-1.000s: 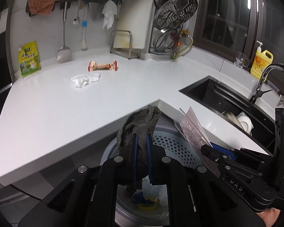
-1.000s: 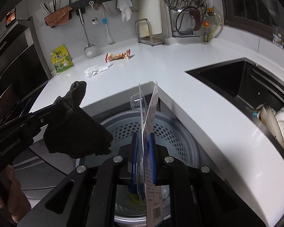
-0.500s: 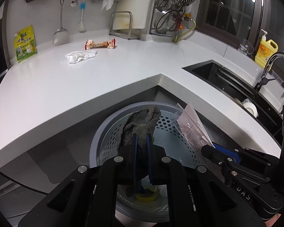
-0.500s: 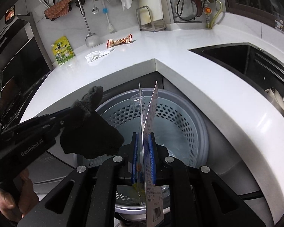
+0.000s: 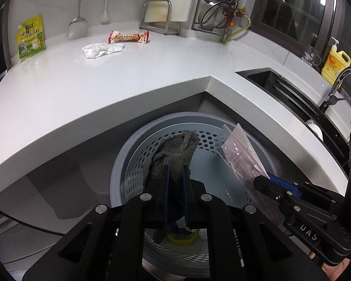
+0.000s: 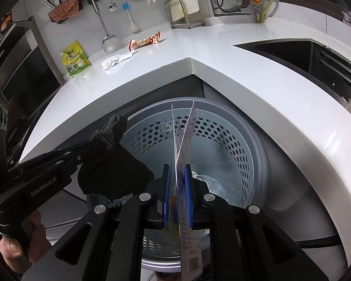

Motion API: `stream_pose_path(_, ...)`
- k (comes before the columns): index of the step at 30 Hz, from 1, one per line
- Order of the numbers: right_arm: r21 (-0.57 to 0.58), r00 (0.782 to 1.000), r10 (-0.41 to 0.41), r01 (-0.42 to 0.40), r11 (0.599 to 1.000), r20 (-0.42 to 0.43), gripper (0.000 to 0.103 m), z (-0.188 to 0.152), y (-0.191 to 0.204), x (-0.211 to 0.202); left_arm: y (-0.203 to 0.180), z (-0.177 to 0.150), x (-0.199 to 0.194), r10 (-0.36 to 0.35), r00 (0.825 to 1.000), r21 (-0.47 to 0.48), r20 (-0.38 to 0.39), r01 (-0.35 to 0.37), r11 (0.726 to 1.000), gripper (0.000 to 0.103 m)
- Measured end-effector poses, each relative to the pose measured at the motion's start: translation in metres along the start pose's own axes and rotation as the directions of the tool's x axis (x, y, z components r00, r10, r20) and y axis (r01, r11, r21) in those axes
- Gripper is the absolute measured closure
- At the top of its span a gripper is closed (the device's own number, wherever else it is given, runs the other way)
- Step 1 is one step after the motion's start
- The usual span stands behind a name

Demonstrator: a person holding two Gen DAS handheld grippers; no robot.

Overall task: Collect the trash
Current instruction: 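Carry cloth and sheet over the bin and open both grippers to drop them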

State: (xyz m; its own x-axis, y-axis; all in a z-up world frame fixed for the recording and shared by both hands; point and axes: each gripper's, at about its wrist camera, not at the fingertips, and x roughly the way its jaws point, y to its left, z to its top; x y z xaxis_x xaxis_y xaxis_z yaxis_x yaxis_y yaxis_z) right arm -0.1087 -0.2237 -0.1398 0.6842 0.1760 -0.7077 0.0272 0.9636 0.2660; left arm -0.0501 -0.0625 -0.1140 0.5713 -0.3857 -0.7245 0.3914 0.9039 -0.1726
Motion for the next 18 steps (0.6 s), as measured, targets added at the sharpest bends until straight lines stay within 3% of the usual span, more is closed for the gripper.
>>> stream_pose_path(3,0.009,1.0,0.003,-0.004,1.0,0.012,0.08,0.001,-0.002,-0.003,0.003,0.0,-0.001,-0.004,1.0,-0.01,0.005,0.004,1.0,0.075)
stream_pose_path(5,0.012,1.0,0.001,-0.002,1.0,0.021,0.072,0.002,-0.003,-0.005,0.005,0.0,-0.004,0.008,1.0,-0.014,0.021,-0.008,1.0,0.054)
stream_pose_path(9,0.023,0.999,0.001,-0.002,1.0,0.039,0.063,0.003,-0.005,-0.011,0.009,0.001,-0.007,0.017,0.999,-0.023,0.038,-0.016,1.0,0.051)
stream_pose_path(18,0.028,0.997,-0.007,0.005,1.0,0.074,0.04,0.006,-0.003,-0.02,0.017,0.004,-0.016,0.043,0.996,-0.052,0.073,-0.039,0.998,0.027)
